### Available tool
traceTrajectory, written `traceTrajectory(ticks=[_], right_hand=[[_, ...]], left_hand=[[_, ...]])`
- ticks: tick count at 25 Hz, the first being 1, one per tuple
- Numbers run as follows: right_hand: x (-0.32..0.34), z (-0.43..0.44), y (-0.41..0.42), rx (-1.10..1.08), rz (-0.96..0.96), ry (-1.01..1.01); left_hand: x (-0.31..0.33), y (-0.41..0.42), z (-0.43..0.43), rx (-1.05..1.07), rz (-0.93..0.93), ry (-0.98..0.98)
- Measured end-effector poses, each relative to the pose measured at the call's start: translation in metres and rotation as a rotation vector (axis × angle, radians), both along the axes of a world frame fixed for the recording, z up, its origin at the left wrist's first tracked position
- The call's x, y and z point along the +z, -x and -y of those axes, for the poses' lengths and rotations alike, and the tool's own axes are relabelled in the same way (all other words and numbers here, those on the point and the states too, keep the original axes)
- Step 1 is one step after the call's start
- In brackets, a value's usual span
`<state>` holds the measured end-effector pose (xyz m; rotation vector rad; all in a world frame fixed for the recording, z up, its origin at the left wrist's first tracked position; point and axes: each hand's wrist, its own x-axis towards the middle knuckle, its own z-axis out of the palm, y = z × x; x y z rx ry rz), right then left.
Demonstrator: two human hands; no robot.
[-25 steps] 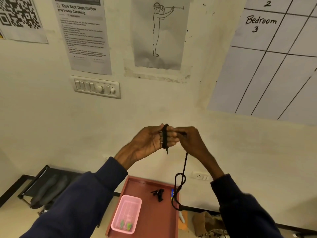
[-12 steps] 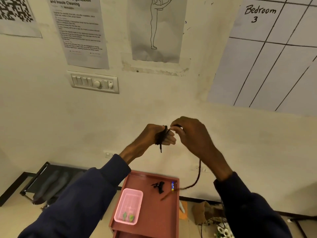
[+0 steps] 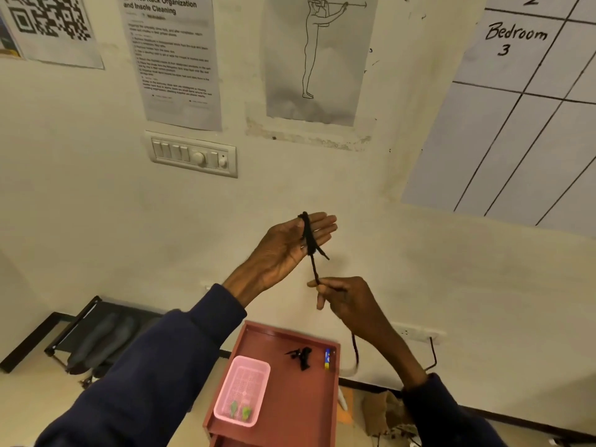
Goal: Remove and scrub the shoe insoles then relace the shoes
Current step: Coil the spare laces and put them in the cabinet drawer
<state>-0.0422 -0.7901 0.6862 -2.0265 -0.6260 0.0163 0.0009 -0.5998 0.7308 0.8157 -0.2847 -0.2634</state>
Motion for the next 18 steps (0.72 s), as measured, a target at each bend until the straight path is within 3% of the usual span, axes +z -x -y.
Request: traceTrajectory(ticks=[4, 7, 9, 12, 16, 18], right_hand=[[0.033, 0.004, 0.004, 0.046, 0.166, 0.282], [0.07, 0.007, -0.023, -0.147, 0.484, 0.515], [0.084, 0.008, -0.049, -0.192, 0.577, 0.444], [0.07, 0.008, -0.071, -0.111, 0.431, 0.187], [0.016, 0.001, -0.046, -0.041, 0.189, 0.124], [-0.003, -0.002, -0.026, 0.017, 0.073, 0.114]], left_hand=[[-0.017, -0.013, -0.003, 0.268, 0.196, -0.453], [-0.023, -0.002, 0.005, 0.139, 0.126, -0.607], [-0.021, 0.005, 0.008, -0.067, 0.011, -0.555], [-0.008, 0.012, 0.01, -0.229, -0.152, -0.275], [-0.001, 0.006, 0.0, -0.205, -0.21, 0.086], [-0.006, -0.003, -0.008, -0.153, -0.149, 0.151]])
